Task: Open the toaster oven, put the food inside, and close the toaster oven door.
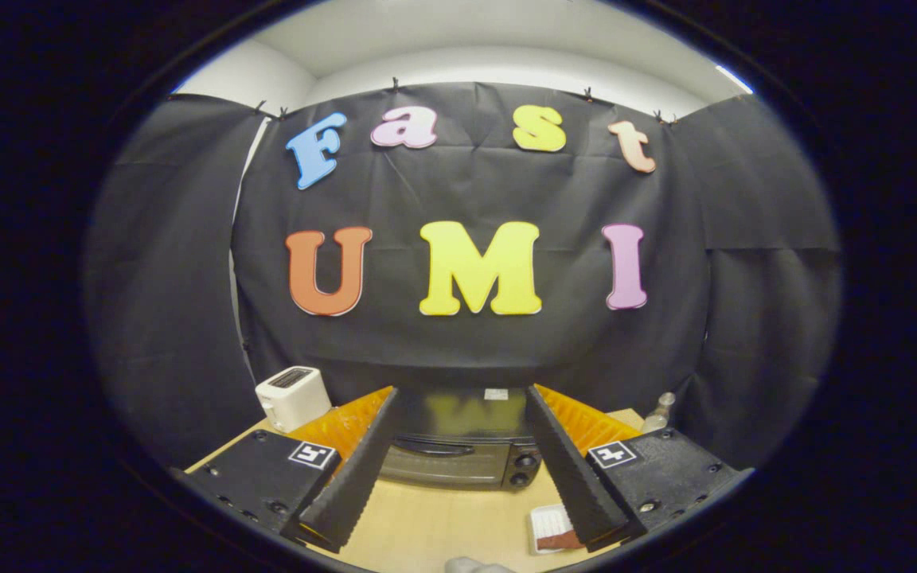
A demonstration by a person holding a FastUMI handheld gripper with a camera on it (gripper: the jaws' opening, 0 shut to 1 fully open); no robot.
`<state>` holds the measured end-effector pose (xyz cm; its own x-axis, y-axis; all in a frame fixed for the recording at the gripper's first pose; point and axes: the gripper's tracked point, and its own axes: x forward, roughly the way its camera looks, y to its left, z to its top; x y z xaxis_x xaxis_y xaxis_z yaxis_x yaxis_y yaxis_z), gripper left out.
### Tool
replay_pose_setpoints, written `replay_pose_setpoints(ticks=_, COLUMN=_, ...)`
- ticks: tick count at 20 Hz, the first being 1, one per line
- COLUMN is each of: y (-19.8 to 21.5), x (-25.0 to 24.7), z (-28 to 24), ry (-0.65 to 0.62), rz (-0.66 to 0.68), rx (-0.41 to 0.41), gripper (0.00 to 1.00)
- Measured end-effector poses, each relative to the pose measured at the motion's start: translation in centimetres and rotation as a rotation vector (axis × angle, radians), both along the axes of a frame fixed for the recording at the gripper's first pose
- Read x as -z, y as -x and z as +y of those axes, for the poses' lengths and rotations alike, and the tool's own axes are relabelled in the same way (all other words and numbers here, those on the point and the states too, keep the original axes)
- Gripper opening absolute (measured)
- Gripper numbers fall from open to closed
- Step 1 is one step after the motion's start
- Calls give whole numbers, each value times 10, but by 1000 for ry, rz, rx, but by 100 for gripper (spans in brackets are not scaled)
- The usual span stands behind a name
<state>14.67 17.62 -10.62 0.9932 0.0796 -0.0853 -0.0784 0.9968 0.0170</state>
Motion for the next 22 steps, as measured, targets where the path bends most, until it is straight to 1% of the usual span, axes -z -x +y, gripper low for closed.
replay_pose_setpoints(ticks=5, y=-72, x=59, z=34, ry=-12, rz=73, rx=-12, gripper=100)
replay_pose_setpoints(ticks=9, y=-128, x=106, z=42, ry=2, rz=157, rx=21, gripper=100)
replay_pose_setpoints(ticks=12, y=-156, x=135, z=46, ry=23, rz=202, rx=26, gripper=100)
replay_pose_setpoints(ticks=16, y=-175, x=168, z=40, ry=17, rz=273, rx=57, gripper=100)
replay_pose_setpoints(ticks=19, y=-183, x=169, z=43, ry=42, rz=259, rx=48, gripper=100)
replay_pose_setpoints(ticks=22, y=-180, x=168, z=42, ry=67, rz=265, rx=57, gripper=100)
